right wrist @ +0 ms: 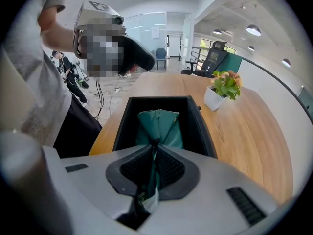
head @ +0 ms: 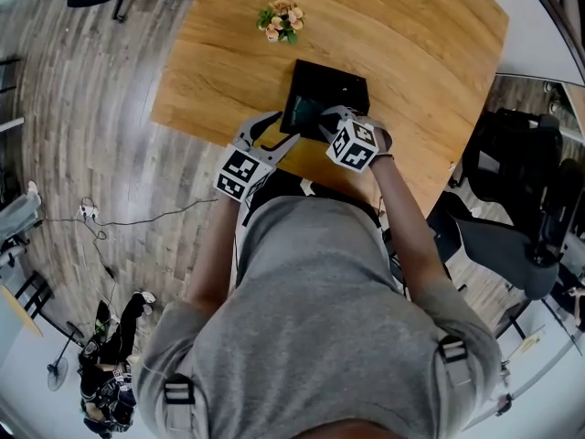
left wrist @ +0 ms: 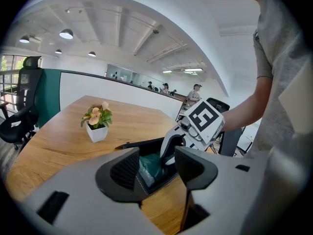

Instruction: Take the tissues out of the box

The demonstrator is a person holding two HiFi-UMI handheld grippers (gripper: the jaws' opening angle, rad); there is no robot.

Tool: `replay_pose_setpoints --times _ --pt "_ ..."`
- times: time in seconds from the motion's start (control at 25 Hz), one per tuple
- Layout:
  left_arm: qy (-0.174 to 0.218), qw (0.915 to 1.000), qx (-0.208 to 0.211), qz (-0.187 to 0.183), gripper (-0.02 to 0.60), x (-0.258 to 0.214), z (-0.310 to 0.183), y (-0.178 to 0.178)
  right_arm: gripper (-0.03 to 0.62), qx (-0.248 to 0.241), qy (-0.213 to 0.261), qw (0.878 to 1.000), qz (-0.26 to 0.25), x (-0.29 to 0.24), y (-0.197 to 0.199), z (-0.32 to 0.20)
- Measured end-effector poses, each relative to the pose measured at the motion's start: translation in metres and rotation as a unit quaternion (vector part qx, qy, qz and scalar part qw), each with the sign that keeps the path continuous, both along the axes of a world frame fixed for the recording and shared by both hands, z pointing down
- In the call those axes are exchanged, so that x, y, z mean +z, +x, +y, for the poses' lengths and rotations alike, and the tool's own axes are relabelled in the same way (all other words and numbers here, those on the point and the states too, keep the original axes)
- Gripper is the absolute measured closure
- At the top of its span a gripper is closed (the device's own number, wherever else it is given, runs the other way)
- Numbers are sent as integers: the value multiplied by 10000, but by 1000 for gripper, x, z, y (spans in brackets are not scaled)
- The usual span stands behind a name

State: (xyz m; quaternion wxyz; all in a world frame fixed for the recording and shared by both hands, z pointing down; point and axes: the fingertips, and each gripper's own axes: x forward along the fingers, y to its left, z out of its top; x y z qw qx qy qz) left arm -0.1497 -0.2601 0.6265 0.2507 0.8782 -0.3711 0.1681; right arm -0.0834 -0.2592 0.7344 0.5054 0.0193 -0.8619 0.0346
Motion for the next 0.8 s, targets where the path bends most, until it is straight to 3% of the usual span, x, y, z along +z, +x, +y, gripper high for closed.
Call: replay_pose_setpoints --times 0.8 --pt "144 9998 119 -110 344 -10 4 7 582 -88 215 9997 -67 -14 0 4"
